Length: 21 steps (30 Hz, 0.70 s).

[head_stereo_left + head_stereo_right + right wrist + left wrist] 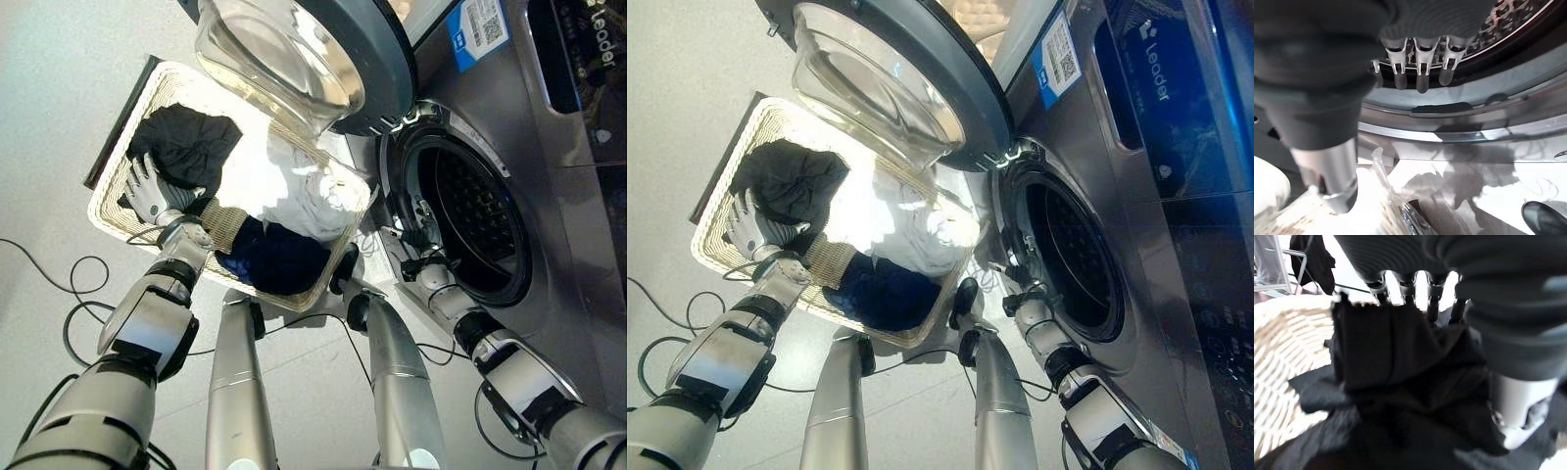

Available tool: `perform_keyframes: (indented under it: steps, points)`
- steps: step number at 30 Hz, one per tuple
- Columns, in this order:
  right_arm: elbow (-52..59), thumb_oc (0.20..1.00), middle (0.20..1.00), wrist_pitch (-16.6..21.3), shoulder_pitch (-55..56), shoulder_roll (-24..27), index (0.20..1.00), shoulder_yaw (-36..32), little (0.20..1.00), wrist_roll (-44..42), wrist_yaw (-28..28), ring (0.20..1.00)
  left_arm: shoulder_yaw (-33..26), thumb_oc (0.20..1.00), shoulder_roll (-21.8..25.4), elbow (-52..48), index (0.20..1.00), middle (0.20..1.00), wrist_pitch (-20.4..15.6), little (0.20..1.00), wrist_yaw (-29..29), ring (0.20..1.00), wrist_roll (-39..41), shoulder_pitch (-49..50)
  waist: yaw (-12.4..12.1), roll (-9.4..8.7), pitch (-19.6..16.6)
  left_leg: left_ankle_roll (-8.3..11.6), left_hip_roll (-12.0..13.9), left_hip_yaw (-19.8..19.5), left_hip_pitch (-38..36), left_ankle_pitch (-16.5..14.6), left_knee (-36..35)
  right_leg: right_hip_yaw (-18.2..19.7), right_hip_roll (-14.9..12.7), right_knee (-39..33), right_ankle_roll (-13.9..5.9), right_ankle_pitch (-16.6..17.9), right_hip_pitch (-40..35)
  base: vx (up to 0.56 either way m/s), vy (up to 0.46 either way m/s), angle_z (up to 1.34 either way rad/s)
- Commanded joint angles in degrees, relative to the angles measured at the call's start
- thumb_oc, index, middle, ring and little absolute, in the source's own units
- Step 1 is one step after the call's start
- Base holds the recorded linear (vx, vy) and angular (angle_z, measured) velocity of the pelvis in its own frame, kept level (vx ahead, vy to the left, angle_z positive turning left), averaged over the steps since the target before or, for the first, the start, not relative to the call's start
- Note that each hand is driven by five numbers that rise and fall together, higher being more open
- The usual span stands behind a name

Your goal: Put the clothes into the washing machine.

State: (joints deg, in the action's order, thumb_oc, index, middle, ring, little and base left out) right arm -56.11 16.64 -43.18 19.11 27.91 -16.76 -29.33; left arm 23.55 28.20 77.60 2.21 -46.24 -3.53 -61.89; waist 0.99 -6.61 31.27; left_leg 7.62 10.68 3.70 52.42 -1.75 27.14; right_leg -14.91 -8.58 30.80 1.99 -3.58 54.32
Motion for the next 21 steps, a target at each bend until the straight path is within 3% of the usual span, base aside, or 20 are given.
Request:
perform_keyframes:
  steps: [1,9,13,15,16,21]
  points:
    - [4.47,1.000,1.000,2.66,1.15,2.27,1.000,0.14,1.000,-4.06,-0.80,1.000,-0.43,1.000,0.92,1.71,1.000,1.000,2.19,1.000,3.89,1.000,2.71,-1.25,0.80,0.83,-1.47,1.34,-2.90,2.15,3.31,6.77,-5.51,0.10,0.28,0.38,-6.97,-0.15,0.41,0.00,0.000,0.00]
    - [7.94,1.000,1.000,2.57,-0.51,3.53,1.000,-0.59,1.000,-6.18,-1.80,1.000,0.88,1.000,1.29,2.16,1.000,1.000,4.50,1.000,13.60,1.000,6.47,-3.66,1.55,0.52,-1.47,1.46,-3.30,2.09,5.72,7.39,-6.18,0.48,0.89,-0.82,-7.37,1.41,2.79,-0.02,0.018,0.01]
    - [7.80,1.000,1.000,2.81,-0.68,3.76,1.000,-0.97,1.000,-7.49,-1.56,1.000,1.30,1.000,1.47,3.00,1.000,1.000,5.27,1.000,15.03,1.000,7.02,-4.35,1.73,0.45,-1.47,1.46,-3.26,2.18,5.95,7.51,-6.41,0.53,1.00,-1.04,-7.43,1.66,3.06,0.00,0.008,-0.01]
    - [7.65,1.000,1.000,3.26,-0.71,4.19,1.000,-1.47,1.000,-9.03,-1.43,1.000,1.88,0.555,1.97,3.96,0.555,0.555,5.34,0.555,16.48,0.555,6.77,-4.78,1.96,0.42,-1.47,1.51,-3.07,2.35,6.22,7.60,-6.59,0.66,1.07,-1.19,-7.46,1.86,3.43,0.00,0.019,-0.02]
    - [7.75,1.000,1.000,3.46,-0.76,4.40,1.000,-1.65,1.000,-9.65,-1.48,1.000,2.24,0.200,2.22,4.13,0.200,0.200,5.08,0.200,16.67,0.200,6.63,-5.23,2.14,0.39,-1.47,1.49,-3.04,2.49,6.39,7.71,-6.83,0.73,1.22,-1.38,-7.46,2.03,3.63,-0.01,0.018,-0.04]
    - [9.03,1.000,1.000,3.98,0.13,5.00,1.000,-2.13,1.000,-10.51,-1.96,1.000,2.81,0.200,2.83,3.72,0.200,0.200,4.47,0.200,16.08,0.200,6.64,-5.60,2.56,0.26,-1.47,1.57,-3.05,2.69,6.34,7.65,-7.01,0.91,1.47,-1.58,-7.52,2.20,3.81,0.00,0.005,-0.01]
